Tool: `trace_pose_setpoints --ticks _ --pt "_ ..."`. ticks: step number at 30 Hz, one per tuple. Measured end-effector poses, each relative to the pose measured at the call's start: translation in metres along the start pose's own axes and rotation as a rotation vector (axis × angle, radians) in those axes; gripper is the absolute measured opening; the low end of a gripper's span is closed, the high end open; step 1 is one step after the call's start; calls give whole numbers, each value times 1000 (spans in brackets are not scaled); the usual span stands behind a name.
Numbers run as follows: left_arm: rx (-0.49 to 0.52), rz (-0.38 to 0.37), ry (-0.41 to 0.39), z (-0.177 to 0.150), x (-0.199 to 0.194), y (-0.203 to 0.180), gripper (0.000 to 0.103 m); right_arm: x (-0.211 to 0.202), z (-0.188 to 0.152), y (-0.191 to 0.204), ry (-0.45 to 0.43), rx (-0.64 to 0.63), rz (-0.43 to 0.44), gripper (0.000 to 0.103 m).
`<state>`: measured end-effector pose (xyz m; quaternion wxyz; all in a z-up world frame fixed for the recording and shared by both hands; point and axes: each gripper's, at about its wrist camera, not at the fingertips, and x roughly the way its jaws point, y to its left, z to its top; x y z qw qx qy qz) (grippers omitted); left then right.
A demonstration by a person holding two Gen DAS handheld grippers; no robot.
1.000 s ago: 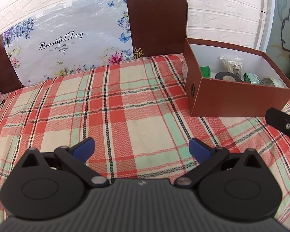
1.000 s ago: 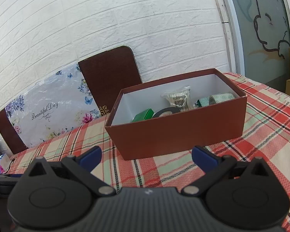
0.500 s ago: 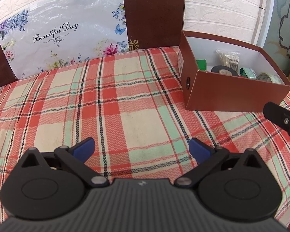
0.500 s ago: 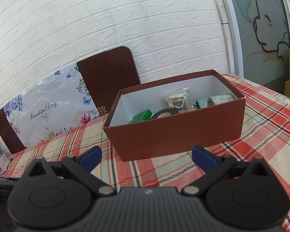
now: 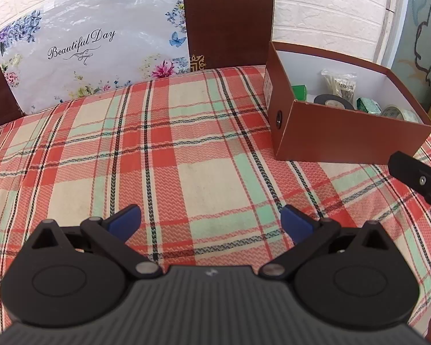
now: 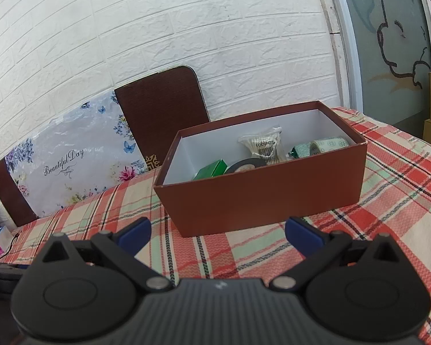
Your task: Organize objects
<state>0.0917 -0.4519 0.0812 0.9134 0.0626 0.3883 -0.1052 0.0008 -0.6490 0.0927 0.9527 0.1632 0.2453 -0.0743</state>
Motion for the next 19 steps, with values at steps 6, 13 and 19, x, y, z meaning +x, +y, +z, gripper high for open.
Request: trace_pose_setpoints --ticks 6,13,19 --pt "2 2 -2 0 0 0 103 0 0 -1 -1 1 0 103" --pt "19 3 -6 0 0 -2 103 0 0 -2 -1 0 0 103" --pt "27 -20 -66 2 -8 0 103 0 -1 -1 -3 -6 -2 103"
